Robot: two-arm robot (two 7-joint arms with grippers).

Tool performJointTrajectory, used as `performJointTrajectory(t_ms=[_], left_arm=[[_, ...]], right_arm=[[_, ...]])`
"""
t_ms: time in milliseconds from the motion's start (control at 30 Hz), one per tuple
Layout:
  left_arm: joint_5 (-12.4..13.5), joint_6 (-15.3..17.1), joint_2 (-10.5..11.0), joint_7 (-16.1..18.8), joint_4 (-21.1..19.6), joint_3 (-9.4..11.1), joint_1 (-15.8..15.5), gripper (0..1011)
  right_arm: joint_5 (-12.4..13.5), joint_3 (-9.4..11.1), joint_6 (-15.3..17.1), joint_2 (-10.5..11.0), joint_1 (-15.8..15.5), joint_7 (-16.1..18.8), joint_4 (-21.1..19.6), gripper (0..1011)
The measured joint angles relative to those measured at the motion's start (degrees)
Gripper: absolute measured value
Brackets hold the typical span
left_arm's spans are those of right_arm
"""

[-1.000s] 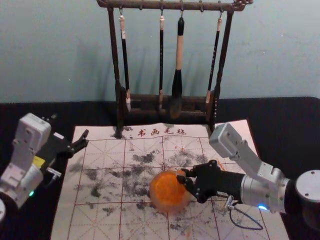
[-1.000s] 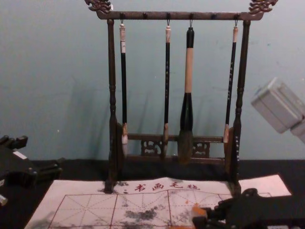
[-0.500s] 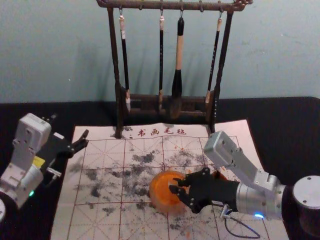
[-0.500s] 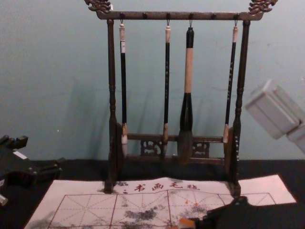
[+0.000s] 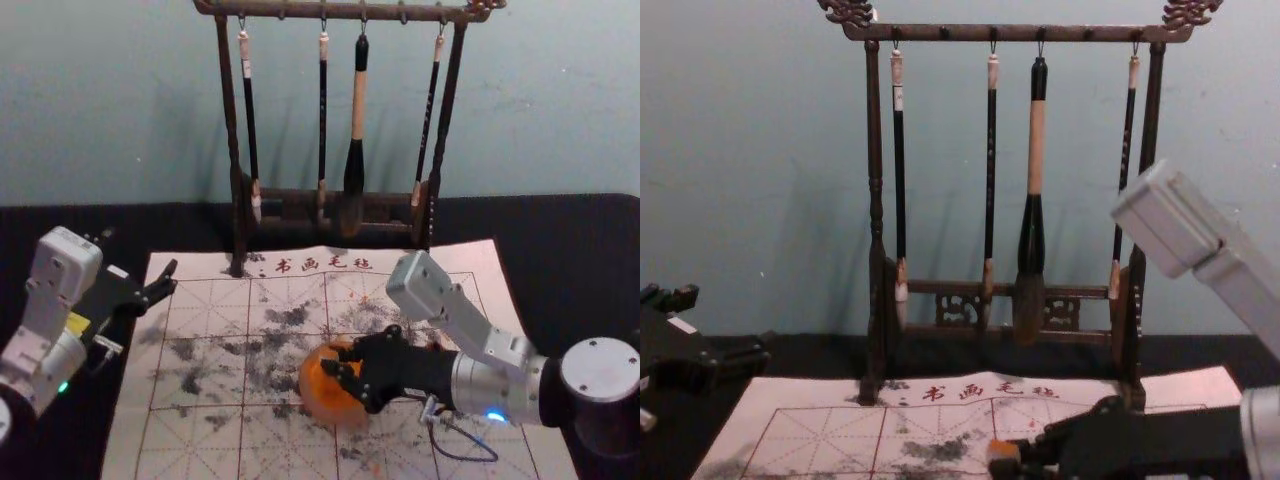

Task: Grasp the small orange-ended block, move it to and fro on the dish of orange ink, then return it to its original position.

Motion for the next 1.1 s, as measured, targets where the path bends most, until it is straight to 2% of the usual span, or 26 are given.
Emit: performJointTrajectory(t_ms=[300, 567, 700, 767, 833, 900, 933, 1000, 1100], left_arm=[[0.0, 0.0, 0.0, 0.0, 0.0, 0.0, 0.0, 1001], [0.0, 0.0, 0.0, 0.0, 0.0, 0.0, 0.0, 1001], [0.0, 0.0, 0.0, 0.0, 0.0, 0.0, 0.0, 1001], [0.0, 0.0, 0.0, 0.0, 0.0, 0.0, 0.0, 1002], [0.0, 0.0, 0.0, 0.0, 0.0, 0.0, 0.0, 1001], [0.0, 0.0, 0.0, 0.0, 0.0, 0.0, 0.0, 1001], [0.0, 0.0, 0.0, 0.0, 0.0, 0.0, 0.0, 1001], [0.0, 0.0, 0.0, 0.0, 0.0, 0.0, 0.0, 1001], [0.0, 0.0, 0.0, 0.0, 0.0, 0.0, 0.0, 1001]], right_arm=[[-0.2, 0.5, 0.3, -1.3, 1.4, -1.3, 2.3, 81], [-0.1, 1.8, 0.8, -0.6, 0.7, -2.2, 1.1, 81], [0.4, 3.1, 0.9, 0.4, -0.8, -3.3, -1.0, 81], [0.9, 4.7, 1.1, 1.4, -2.3, -4.4, -3.0, 81], [1.1, 5.1, 1.1, 1.7, -2.8, -4.6, -3.5, 81], [1.8, 6.9, 1.1, 2.9, -4.4, -5.5, -5.4, 81], [1.8, 6.9, 1.1, 2.9, -4.4, -5.5, -5.4, 81], [2.6, 8.7, 1.1, 4.2, -6.1, -6.1, -7.2, 81], [3.2, 10.0, 1.1, 5.1, -7.3, -6.5, -8.4, 81]])
